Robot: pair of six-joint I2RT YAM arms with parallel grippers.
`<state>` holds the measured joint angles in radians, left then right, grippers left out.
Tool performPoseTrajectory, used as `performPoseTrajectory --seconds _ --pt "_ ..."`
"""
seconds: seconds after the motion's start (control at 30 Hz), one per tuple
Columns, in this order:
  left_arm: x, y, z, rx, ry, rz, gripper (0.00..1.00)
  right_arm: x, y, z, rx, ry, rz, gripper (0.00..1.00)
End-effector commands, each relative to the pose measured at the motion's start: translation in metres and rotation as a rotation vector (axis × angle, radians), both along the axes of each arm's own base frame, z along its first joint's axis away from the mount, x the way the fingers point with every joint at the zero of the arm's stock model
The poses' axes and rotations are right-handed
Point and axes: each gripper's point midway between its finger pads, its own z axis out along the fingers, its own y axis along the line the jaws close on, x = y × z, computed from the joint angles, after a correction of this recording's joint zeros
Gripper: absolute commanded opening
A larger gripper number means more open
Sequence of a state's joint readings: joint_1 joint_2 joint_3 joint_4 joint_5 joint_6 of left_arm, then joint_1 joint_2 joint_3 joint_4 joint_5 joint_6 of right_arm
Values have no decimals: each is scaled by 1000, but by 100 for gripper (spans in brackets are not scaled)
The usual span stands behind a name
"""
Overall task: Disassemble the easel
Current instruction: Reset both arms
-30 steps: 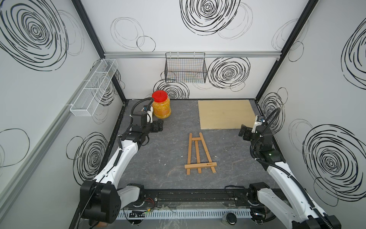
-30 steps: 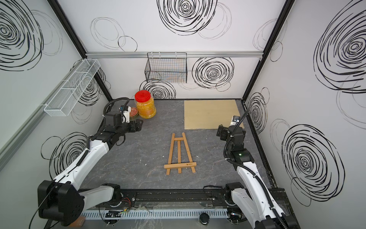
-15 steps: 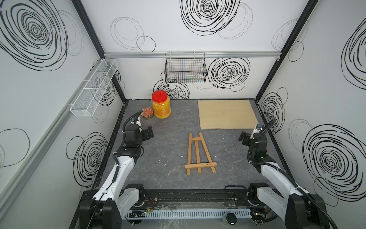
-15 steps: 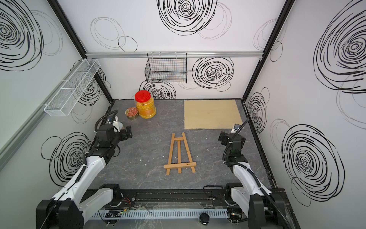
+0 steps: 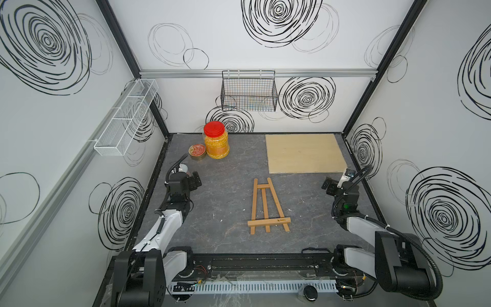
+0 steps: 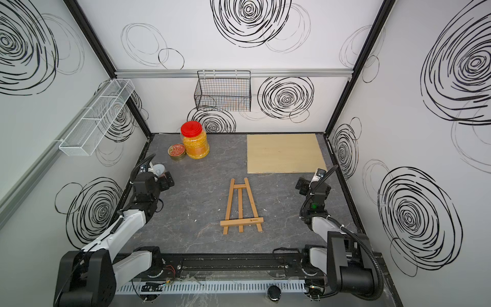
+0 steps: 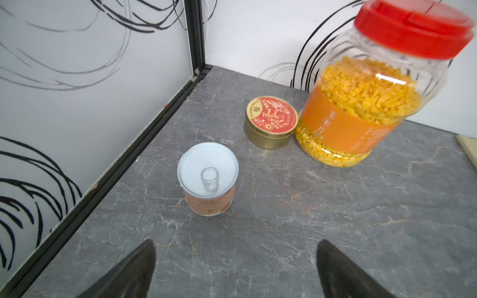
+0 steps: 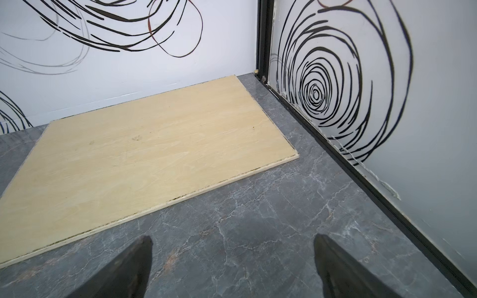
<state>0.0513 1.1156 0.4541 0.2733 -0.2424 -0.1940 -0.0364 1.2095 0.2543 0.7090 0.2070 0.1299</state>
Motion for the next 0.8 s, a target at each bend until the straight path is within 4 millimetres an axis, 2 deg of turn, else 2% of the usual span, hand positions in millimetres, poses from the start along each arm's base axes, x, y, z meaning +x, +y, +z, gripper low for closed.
performPoseTrajectory --seconds 0.0,0.2,0.33,0.53,0.77 --pt "10 -5 15 110 -90 -18 99 10 3 14 7 -69 30 100" --pt "22 -29 9 98 -157 -116 99 17 3 5 33 -97 51 100" --pt "23 -40 4 132 -197 -165 99 23 9 2 28 -76 90 100" --pt "18 -45 20 188 -313 -178 99 22 17 -5 22 -81 141 100" --pt "16 -48 9 175 -364 -188 99 35 18 -12 -18 -19 88 100"
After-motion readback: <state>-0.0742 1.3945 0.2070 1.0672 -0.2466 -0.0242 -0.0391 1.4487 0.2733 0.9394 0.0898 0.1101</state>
